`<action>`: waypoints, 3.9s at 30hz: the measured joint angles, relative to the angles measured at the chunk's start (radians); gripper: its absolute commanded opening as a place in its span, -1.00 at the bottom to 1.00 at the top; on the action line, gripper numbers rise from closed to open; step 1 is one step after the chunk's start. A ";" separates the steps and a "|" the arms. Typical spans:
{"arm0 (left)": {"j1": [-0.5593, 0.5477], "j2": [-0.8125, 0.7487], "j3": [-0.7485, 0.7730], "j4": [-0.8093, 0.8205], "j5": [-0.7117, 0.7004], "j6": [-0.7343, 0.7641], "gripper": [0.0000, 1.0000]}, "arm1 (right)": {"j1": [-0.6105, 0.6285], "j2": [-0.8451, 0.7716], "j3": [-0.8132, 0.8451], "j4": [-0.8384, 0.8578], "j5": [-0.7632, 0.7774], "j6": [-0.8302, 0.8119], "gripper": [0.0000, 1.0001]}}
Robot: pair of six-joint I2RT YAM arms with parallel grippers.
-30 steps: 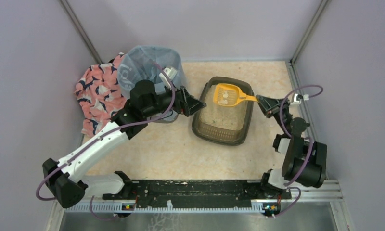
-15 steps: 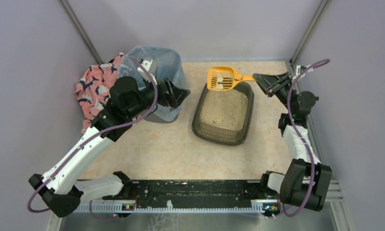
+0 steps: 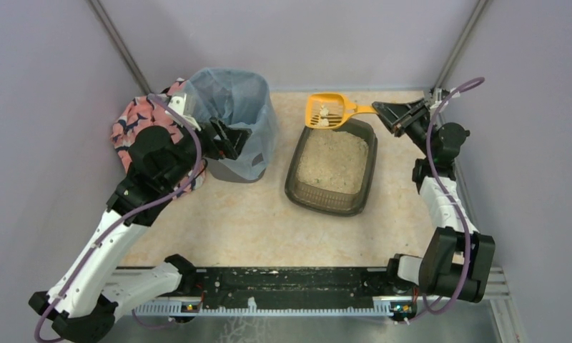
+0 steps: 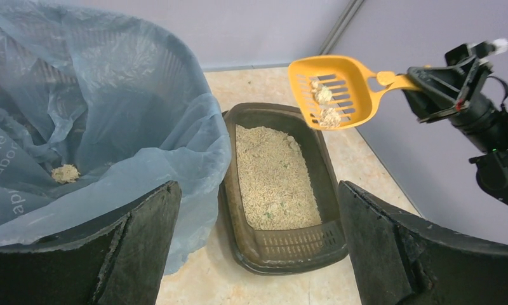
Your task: Clean the litter box
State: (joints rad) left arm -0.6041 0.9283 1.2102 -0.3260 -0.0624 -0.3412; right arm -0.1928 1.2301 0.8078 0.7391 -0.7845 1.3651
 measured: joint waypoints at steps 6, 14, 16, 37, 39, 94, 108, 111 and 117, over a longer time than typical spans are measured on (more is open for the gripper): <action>0.000 -0.014 -0.013 -0.001 -0.010 0.002 0.98 | 0.000 0.012 -0.080 0.014 0.002 0.015 -1.00; 0.005 -0.012 -0.027 -0.011 -0.016 0.002 0.98 | -0.001 0.012 -0.080 0.002 0.002 0.004 -1.00; 0.005 -0.012 -0.031 -0.011 -0.016 0.002 0.98 | -0.002 0.014 -0.080 -0.012 0.002 0.009 -1.00; 0.007 0.014 -0.048 0.003 -0.001 -0.002 0.98 | -0.128 0.039 -0.159 -0.038 -0.048 0.056 -1.00; 0.007 0.014 -0.049 0.008 0.005 -0.006 0.97 | -0.123 0.039 -0.169 -0.034 -0.053 0.053 -1.00; 0.018 -0.065 -0.105 0.009 -0.001 -0.013 0.98 | 0.262 0.127 0.237 -0.122 0.080 0.066 -1.00; 0.018 -0.114 -0.105 -0.027 -0.027 -0.013 0.98 | 0.476 0.457 0.618 -0.262 0.159 -0.051 -1.00; 0.018 -0.114 -0.105 -0.043 -0.034 -0.013 0.98 | 0.521 0.541 0.752 -0.351 0.179 -0.140 -1.00; 0.018 -0.119 -0.105 -0.075 -0.058 -0.005 0.98 | 0.596 0.717 1.101 -0.610 0.243 -0.421 -1.00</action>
State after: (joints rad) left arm -0.5861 0.8097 1.1049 -0.4007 -0.1204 -0.3458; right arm 0.4034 1.9472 1.9083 0.1287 -0.5411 0.9443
